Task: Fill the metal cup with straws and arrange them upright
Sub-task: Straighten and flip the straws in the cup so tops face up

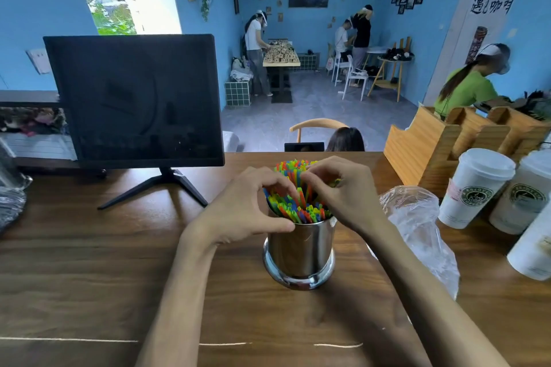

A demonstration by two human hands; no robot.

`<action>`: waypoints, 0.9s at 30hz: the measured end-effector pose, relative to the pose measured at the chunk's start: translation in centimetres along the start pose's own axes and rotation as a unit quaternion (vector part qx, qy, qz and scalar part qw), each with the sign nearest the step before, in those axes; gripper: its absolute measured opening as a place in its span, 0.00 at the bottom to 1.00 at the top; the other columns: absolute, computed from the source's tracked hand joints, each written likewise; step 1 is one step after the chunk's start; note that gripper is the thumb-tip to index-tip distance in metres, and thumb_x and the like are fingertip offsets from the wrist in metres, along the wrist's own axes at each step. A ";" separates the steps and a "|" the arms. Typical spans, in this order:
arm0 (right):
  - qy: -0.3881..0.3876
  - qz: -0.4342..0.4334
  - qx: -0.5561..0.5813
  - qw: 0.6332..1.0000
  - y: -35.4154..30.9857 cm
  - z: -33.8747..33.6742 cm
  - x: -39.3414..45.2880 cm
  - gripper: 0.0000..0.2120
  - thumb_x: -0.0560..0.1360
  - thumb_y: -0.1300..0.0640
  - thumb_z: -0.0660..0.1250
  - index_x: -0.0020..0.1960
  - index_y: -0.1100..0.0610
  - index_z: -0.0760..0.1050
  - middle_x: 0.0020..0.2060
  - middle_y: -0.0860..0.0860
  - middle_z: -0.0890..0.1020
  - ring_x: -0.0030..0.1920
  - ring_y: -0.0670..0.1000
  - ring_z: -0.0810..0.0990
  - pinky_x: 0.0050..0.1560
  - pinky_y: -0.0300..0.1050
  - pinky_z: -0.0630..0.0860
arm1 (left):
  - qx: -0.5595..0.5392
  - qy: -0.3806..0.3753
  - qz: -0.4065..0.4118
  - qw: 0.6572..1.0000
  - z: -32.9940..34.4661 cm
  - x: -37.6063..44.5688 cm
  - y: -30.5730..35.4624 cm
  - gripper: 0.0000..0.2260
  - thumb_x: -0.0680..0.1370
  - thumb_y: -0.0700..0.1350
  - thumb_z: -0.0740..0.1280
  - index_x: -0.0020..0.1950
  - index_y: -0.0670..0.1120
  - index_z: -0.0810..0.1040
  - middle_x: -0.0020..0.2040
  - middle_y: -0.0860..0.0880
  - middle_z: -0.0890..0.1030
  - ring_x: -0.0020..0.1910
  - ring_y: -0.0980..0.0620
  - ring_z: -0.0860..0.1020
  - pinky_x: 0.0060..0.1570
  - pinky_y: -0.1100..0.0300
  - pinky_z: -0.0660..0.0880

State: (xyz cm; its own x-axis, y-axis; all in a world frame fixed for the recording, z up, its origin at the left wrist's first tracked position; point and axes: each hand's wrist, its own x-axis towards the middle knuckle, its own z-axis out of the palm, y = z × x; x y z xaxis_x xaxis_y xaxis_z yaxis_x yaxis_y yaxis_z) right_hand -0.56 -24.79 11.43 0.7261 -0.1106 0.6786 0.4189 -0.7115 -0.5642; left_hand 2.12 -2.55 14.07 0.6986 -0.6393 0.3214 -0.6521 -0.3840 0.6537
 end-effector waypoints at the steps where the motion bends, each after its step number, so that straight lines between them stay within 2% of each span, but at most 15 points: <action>1: -0.004 0.005 0.001 1.000 0.1 0.1 -0.2 0.06 0.75 0.51 0.74 0.45 0.54 0.86 0.43 0.45 0.85 0.43 0.42 0.83 0.45 0.44 0.79 | 0.013 -0.008 0.000 1.000 0.0 0.1 0.0 0.19 0.64 0.54 0.79 0.52 0.62 0.81 0.53 0.59 0.81 0.60 0.53 0.75 0.63 0.48 0.72; 5: -0.007 0.020 0.011 1.000 -0.3 -0.2 -0.2 0.16 0.78 0.46 0.69 0.42 0.57 0.86 0.41 0.47 0.85 0.44 0.44 0.83 0.46 0.49 0.79 | 0.047 -0.001 -0.005 0.999 0.2 0.6 -0.2 0.17 0.64 0.51 0.80 0.50 0.63 0.81 0.52 0.59 0.79 0.58 0.52 0.75 0.60 0.47 0.73; 8: -0.013 0.025 0.013 1.000 -0.5 -0.2 -0.1 0.19 0.79 0.44 0.67 0.43 0.58 0.87 0.42 0.46 0.85 0.45 0.43 0.83 0.47 0.49 0.79 | 0.034 0.038 -0.006 0.999 0.5 0.7 -0.5 0.14 0.65 0.51 0.83 0.46 0.62 0.85 0.48 0.60 0.81 0.54 0.52 0.77 0.58 0.45 0.74; 15: -0.032 0.025 0.012 0.999 -0.7 -0.4 -0.1 0.16 0.79 0.47 0.68 0.46 0.57 0.87 0.45 0.45 0.86 0.48 0.41 0.82 0.48 0.44 0.79 | 0.025 0.079 -0.006 0.997 0.7 0.9 -0.7 0.08 0.67 0.50 0.82 0.44 0.59 0.87 0.45 0.61 0.82 0.52 0.53 0.79 0.54 0.44 0.77; 20: -0.058 0.033 0.019 0.998 -1.0 -0.6 -0.1 0.15 0.81 0.47 0.66 0.51 0.54 0.87 0.49 0.45 0.85 0.51 0.40 0.82 0.52 0.43 0.78 | 0.025 0.132 0.011 0.991 0.4 0.8 0.2 0.10 0.68 0.53 0.81 0.48 0.58 0.88 0.45 0.61 0.83 0.52 0.54 0.78 0.53 0.47 0.76; 24: -0.072 0.025 0.042 0.996 -1.5 -0.8 -0.3 0.13 0.81 0.47 0.66 0.55 0.52 0.86 0.52 0.44 0.85 0.54 0.41 0.81 0.54 0.42 0.78 | -0.003 0.180 0.008 0.984 -0.1 0.8 0.9 0.12 0.71 0.48 0.80 0.54 0.58 0.87 0.48 0.59 0.85 0.52 0.57 0.81 0.54 0.56 0.79; 27: -0.086 0.029 0.066 0.994 -1.9 -0.9 -0.4 0.12 0.81 0.47 0.66 0.55 0.52 0.85 0.52 0.43 0.84 0.56 0.41 0.81 0.56 0.42 0.77 | -0.066 0.230 0.025 0.971 -0.3 1.0 1.8 0.12 0.73 0.43 0.78 0.54 0.56 0.86 0.46 0.56 0.86 0.48 0.58 0.84 0.53 0.61 0.80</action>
State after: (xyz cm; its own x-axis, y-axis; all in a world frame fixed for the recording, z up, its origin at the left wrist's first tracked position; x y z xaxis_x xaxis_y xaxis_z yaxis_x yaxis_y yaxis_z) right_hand -2.15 -24.03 12.66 0.8285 -0.0198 0.5596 0.4335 -0.6097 -0.6635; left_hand 1.73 -3.73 15.77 0.7446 -0.2775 0.6071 -0.6662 -0.2526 0.7017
